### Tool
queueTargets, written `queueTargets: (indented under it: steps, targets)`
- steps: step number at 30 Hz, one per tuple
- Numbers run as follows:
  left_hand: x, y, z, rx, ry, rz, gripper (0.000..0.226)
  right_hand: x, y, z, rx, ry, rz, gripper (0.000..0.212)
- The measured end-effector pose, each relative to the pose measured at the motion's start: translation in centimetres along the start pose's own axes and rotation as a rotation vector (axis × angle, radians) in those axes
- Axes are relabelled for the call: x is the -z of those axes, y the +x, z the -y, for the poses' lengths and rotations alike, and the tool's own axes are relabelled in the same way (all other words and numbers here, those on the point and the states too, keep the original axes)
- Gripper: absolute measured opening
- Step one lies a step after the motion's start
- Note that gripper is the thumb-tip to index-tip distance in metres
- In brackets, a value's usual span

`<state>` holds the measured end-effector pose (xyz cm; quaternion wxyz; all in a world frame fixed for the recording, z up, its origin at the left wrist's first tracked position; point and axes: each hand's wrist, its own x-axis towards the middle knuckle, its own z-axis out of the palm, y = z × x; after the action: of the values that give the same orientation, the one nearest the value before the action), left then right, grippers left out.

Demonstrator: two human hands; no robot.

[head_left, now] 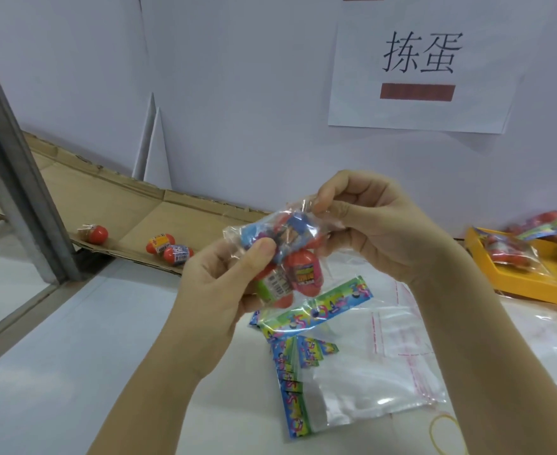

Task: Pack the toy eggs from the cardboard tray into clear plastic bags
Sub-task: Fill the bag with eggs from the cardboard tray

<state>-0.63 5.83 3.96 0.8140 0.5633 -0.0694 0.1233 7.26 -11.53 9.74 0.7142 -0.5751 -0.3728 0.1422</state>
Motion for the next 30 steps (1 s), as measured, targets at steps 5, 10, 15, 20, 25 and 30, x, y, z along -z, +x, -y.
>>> queueTargets:
  steps: [5,10,15,20,25,30]
  targets:
    - [0.1,0.3,0.2,-0.004,-0.035,-0.071,0.026,0.9,-0.2,0.1,-0.076,0.116,-0.014,0.024]
    - [0.1,0.2,0.4,-0.015,0.098,-0.048,0.029,0.2,0.3,-0.3,-0.308,-0.152,-0.099,0.046]
    - [0.1,0.1,0.5,-0.003,0.142,-0.040,0.029,-0.4,0.1,-0.3,-0.288,-0.317,-0.048,0.039]
    - [-0.1,0.1,0.5,-0.007,0.085,-0.113,0.033,-0.2,0.1,-0.7,-0.217,-0.245,0.024,0.032]
    - [-0.6,0.1,0.3,-0.039,-0.025,-0.147,0.032,-0.4,0.2,-1.1,-0.142,-0.179,0.048,0.035]
    - [-0.6,0.1,0.1,-0.113,-0.112,-0.267,0.024,-0.8,0.3,-1.4,-0.135,-0.138,0.067,0.034]
